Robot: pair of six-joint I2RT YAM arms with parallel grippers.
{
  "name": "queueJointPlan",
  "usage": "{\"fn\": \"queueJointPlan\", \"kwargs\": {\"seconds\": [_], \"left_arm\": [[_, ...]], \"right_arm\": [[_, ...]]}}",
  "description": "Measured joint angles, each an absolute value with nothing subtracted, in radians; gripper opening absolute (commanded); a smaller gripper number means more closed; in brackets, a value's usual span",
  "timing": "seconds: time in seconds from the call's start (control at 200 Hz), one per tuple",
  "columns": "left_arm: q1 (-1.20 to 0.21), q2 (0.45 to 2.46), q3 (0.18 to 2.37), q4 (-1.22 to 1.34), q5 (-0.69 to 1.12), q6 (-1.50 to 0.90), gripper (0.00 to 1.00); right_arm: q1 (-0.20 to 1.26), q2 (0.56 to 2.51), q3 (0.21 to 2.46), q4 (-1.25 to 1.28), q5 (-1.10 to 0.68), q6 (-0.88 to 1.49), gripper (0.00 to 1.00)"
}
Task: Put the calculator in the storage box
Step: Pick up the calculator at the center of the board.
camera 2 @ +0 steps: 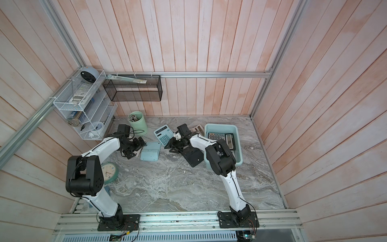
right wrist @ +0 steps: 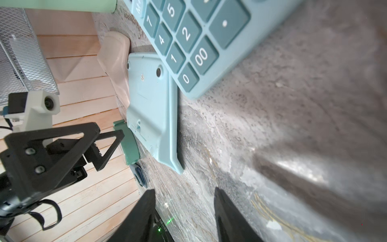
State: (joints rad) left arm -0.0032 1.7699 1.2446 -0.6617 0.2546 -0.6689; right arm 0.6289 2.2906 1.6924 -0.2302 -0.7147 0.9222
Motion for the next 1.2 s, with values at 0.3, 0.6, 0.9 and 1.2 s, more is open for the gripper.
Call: {"fn": "queueJointPlan", "kwargs": {"seconds": [0.3, 0.6, 0.9, 1.2], "left_arm": [[-0.004, 1.893, 1.271, -0.627, 0.317, -0.674, 0.95], [-0.003, 1.884, 1.192, -0.513, 0.409, -0.735, 0.75], [-0.001, 1.852, 1.116, -0.427, 0.466, -0.807, 0.65], [0.011, 1.843, 1.108, -0.419, 0.464, -0.854, 0.65]], "right_arm": [[0.659, 2.366, 1.705, -0.127, -0.733, 1.010, 0.54], [0.688, 2.413, 1.757, -0.073, -0.746, 1.066, 0.54], [0.693, 2.428, 1.747, 0.020, -0.775, 1.140, 0.39], [0.689, 2.427, 1.688, 0.159, -0.822, 1.204, 0.38]]}}
